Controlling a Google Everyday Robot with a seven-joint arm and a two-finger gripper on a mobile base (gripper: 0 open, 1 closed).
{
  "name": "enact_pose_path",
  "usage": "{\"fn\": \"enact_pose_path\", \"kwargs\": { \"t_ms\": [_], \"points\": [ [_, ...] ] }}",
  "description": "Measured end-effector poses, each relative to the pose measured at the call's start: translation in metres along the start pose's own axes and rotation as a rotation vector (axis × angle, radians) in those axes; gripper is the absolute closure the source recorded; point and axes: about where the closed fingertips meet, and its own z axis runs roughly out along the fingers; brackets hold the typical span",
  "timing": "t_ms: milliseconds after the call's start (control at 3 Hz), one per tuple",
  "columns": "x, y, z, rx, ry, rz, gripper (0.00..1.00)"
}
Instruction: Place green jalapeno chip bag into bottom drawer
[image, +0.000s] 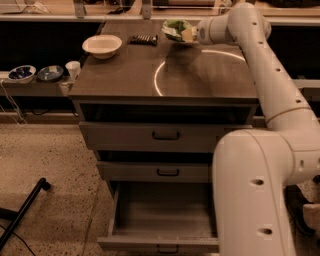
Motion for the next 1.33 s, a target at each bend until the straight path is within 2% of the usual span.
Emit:
{"fn": "enact_pose_path", "kwargs": {
  "t_ms": [333, 667, 1000, 1333],
  "points": [
    [-0.02, 0.025, -0.084, -0.102, -0.06, -0.144, 1.0],
    [-0.032, 0.065, -0.149, -0.13, -0.047, -0.368, 1.0],
    [0.001, 0.111, -0.177, -0.208, -0.001, -0.553, 1.0],
    [0.071, 0.141, -0.191, -0.258, 0.002, -0.596, 1.0]
  ]
}}
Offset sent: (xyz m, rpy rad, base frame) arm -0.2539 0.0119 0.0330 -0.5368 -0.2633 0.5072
